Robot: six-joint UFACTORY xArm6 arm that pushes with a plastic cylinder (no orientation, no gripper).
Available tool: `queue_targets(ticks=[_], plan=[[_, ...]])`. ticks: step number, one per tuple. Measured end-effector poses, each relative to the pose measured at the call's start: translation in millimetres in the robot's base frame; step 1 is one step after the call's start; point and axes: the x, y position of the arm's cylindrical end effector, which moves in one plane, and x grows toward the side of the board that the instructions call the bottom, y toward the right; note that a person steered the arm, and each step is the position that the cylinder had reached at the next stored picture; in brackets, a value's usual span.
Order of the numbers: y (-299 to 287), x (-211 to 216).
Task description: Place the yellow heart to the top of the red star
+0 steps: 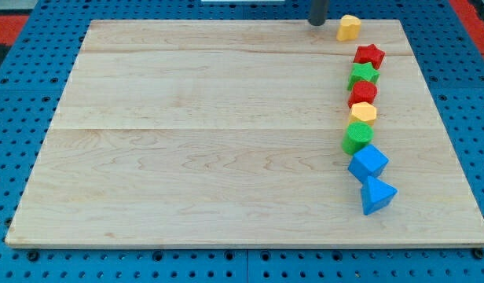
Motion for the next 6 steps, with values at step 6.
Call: queue_targets(ticks=[6], plan=[[114,23]])
